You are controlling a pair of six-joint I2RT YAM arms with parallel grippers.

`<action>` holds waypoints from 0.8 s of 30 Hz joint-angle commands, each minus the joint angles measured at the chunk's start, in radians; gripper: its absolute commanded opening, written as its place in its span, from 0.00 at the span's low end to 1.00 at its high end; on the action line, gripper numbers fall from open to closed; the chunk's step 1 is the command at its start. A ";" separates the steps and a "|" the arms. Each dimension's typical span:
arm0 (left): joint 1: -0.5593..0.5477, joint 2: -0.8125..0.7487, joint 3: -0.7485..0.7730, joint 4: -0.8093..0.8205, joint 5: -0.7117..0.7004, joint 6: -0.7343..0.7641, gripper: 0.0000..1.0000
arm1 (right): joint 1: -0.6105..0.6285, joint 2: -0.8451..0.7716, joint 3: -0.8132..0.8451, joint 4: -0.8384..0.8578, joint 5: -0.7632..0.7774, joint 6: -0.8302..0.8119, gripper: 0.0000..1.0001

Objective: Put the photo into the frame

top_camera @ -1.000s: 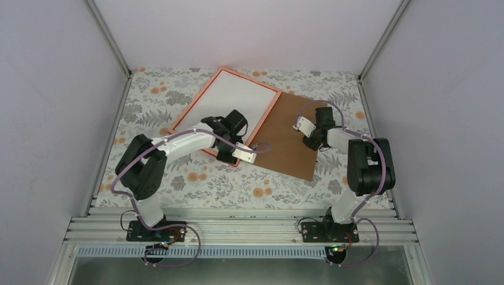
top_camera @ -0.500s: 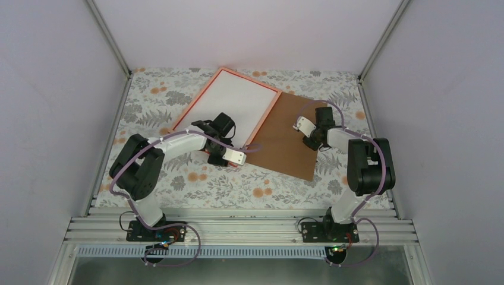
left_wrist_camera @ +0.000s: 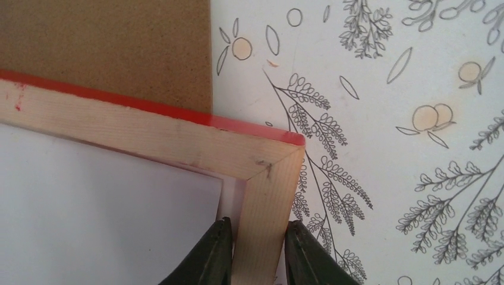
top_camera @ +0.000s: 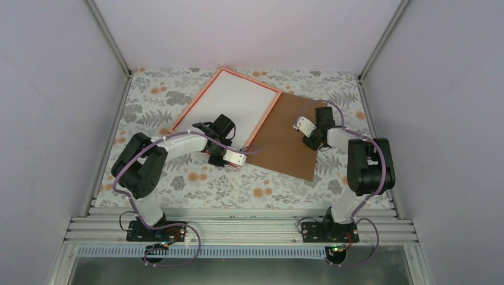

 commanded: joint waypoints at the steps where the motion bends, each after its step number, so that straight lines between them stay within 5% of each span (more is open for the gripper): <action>1: -0.004 0.014 -0.010 0.006 -0.006 0.015 0.20 | -0.032 0.098 -0.090 -0.263 0.128 -0.014 0.33; 16: 0.006 -0.085 0.096 -0.134 0.018 -0.144 0.03 | -0.032 0.095 -0.110 -0.244 0.142 -0.042 0.33; 24: 0.032 -0.112 0.031 -0.137 -0.001 -0.188 0.02 | -0.034 0.064 -0.151 -0.225 0.156 -0.106 0.33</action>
